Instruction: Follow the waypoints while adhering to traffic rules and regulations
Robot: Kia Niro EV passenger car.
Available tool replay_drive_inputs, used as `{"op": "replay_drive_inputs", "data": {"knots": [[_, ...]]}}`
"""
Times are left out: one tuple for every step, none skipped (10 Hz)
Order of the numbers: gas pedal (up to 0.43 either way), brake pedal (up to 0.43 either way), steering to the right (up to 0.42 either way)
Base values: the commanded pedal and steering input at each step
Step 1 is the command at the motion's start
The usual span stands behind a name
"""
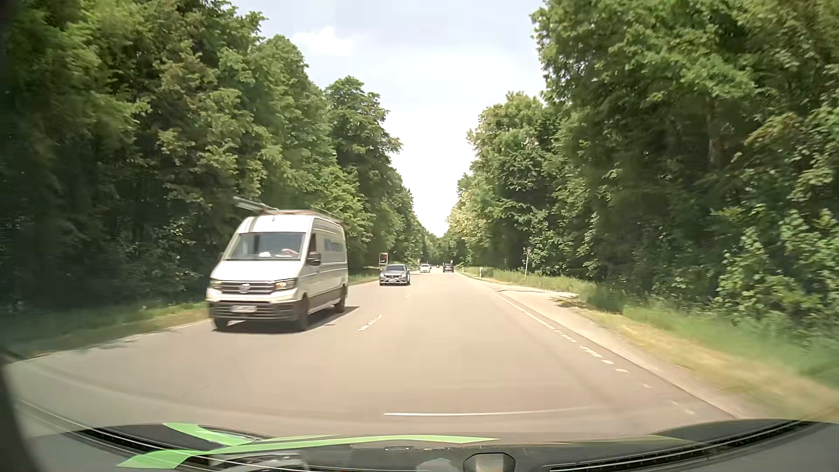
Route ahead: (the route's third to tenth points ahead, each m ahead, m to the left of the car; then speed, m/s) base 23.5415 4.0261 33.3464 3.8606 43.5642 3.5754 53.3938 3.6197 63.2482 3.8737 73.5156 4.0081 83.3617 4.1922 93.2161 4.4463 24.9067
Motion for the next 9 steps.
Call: {"op": "replay_drive_inputs", "data": {"knots": [[0.157,0.0,-0.003],[0.157,0.0,-0.003],[0.157,0.0,-0.003],[0.157,0.0,-0.002],[0.157,0.0,-0.002],[0.157,0.0,-0.002],[0.157,0.0,-0.002],[0.157,0.0,-0.002],[0.157,0.0,-0.002]]}}
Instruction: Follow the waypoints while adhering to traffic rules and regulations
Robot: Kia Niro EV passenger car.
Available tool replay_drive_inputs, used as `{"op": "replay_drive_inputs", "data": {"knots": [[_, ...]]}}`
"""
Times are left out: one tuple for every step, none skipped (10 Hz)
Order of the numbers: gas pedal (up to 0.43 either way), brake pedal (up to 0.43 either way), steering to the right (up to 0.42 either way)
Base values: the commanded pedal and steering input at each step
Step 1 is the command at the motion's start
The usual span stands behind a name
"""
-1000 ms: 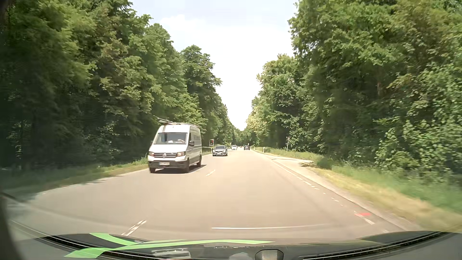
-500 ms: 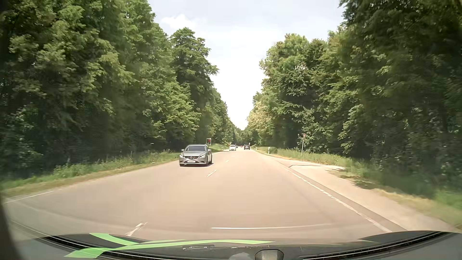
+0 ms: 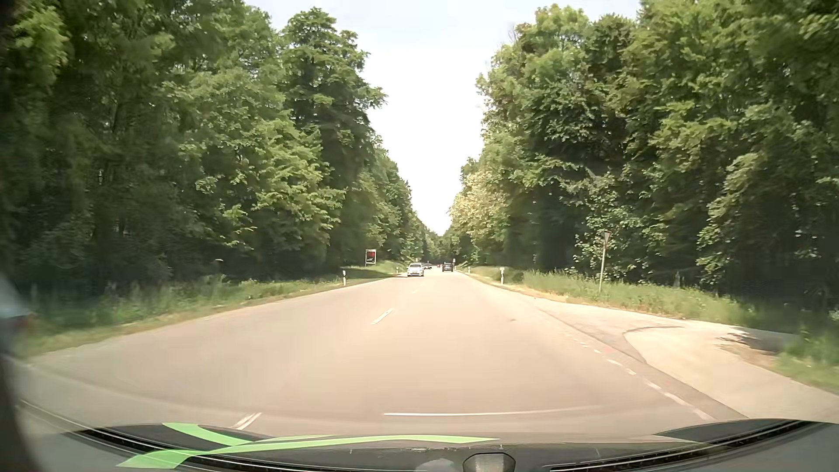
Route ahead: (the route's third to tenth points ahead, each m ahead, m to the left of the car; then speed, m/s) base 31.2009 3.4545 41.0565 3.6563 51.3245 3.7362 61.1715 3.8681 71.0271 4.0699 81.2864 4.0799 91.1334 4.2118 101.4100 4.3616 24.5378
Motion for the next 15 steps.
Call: {"op": "replay_drive_inputs", "data": {"knots": [[0.157,0.0,-0.002],[0.157,0.0,-0.002],[0.157,0.0,-0.002],[0.157,0.0,-0.002],[0.157,0.0,-0.002],[0.157,0.0,-0.002],[0.157,0.0,-0.002],[0.157,0.0,-0.002],[0.157,0.0,-0.002],[0.157,0.0,-0.002],[0.157,0.0,-0.003],[0.157,0.0,-0.003],[0.157,0.0,-0.003],[0.157,0.0,-0.003],[0.157,0.0,-0.003]]}}
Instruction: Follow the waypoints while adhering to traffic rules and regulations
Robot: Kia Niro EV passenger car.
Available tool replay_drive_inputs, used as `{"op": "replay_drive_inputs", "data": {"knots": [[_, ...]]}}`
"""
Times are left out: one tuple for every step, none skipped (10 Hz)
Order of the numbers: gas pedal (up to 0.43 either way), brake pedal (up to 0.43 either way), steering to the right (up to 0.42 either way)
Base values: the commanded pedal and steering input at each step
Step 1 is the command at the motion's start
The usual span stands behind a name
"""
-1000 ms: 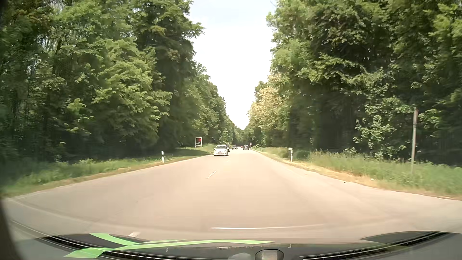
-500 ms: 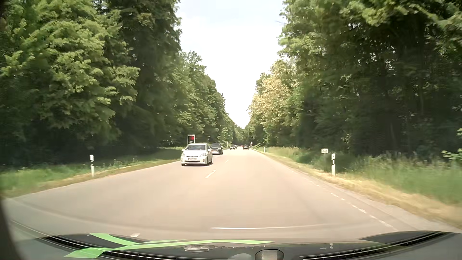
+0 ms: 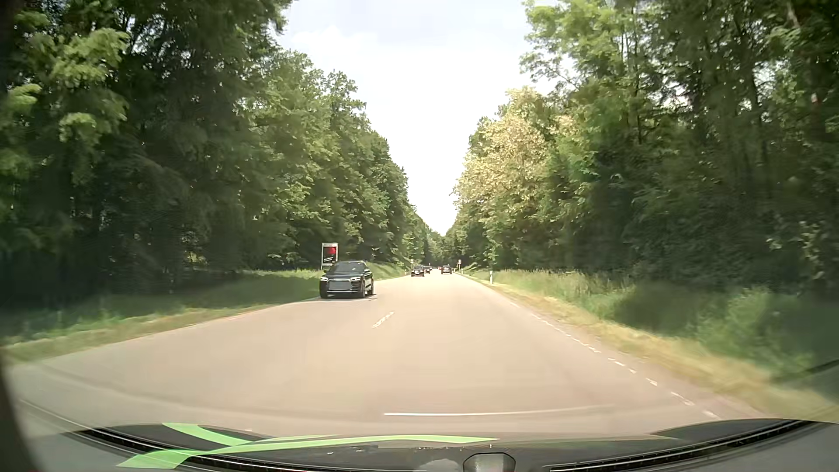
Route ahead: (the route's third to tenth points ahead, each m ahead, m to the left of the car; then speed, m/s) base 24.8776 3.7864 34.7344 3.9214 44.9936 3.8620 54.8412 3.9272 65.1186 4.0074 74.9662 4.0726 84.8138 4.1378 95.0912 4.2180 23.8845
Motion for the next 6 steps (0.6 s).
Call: {"op": "replay_drive_inputs", "data": {"knots": [[0.157,0.0,-0.003],[0.157,0.0,-0.003],[0.157,0.0,-0.003],[0.169,0.0,-0.003],[0.177,0.0,-0.003],[0.189,0.0,-0.003]]}}
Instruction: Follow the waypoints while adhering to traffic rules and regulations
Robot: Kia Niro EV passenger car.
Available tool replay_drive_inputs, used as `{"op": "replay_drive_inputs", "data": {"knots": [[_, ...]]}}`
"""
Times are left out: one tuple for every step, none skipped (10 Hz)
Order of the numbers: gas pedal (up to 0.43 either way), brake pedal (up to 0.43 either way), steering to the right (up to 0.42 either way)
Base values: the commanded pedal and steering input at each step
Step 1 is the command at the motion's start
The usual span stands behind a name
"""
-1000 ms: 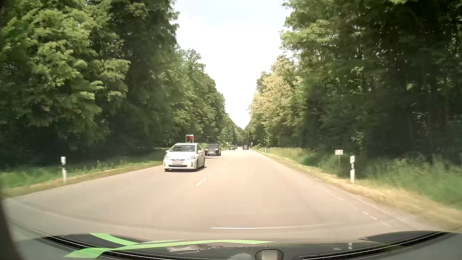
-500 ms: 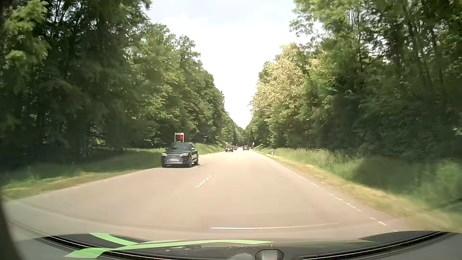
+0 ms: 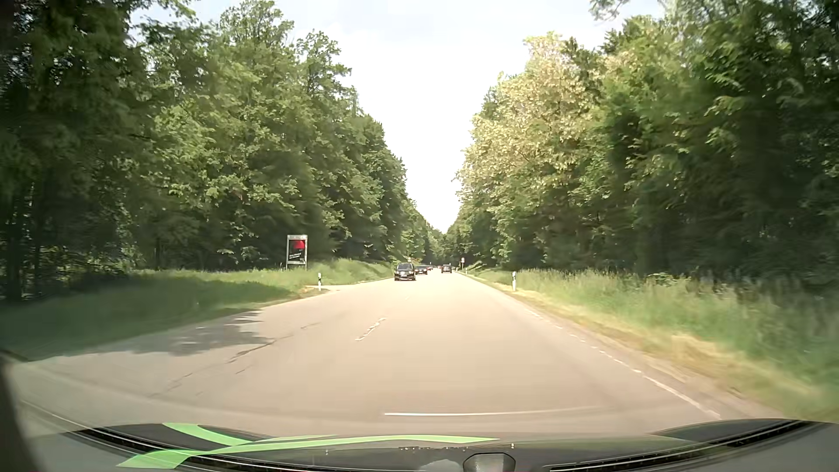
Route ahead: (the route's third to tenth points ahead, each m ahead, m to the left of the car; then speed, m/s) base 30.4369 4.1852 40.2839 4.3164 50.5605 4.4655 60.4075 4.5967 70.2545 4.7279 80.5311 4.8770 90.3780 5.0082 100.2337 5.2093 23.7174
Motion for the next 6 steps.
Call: {"op": "replay_drive_inputs", "data": {"knots": [[0.22,0.0,-0.003],[0.228,0.0,-0.003],[0.228,0.0,-0.002],[0.24,0.0,-0.002],[0.24,0.0,-0.002],[0.24,0.0,-0.001]]}}
